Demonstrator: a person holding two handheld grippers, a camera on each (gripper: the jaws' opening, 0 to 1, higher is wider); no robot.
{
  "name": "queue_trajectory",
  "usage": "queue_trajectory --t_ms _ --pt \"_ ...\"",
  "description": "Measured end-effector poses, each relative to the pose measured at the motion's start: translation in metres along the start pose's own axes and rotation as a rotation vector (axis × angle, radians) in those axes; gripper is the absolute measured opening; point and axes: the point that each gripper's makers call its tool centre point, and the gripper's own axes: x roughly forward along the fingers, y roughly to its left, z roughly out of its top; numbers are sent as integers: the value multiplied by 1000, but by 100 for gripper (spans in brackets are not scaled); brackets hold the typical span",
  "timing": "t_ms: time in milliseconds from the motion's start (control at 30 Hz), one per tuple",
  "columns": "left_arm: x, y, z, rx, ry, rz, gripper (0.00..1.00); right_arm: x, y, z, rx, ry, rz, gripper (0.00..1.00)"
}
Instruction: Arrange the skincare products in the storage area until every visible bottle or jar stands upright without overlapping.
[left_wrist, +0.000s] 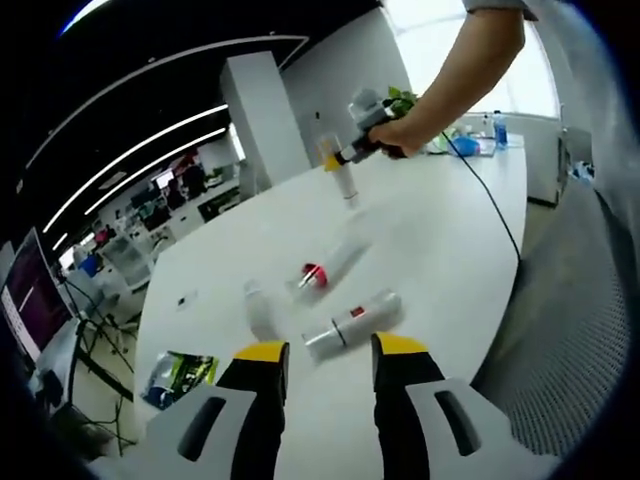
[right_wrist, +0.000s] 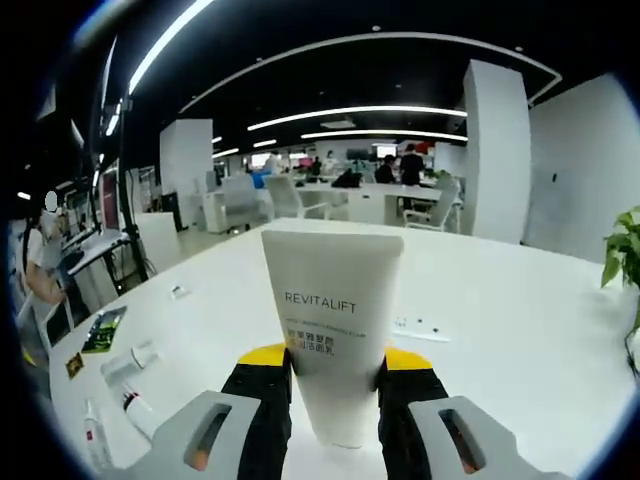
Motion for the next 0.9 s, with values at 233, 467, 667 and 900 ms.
queue_trajectory --t_ms 233,467,667,900 --pt "1 1 -1 -5 5 3 33 8 -4 -6 -12 0 -4 26" --pt "1 2 -2 -4 7 6 32 7 -8 -16 -29 -4 -12 27" --pt "1 1 -2 -2 12 4 32 4 -16 -17 16 -54 -36 28" --pt "2 2 -2 -2 8 5 32 3 -18 -16 50 -34 -45 29"
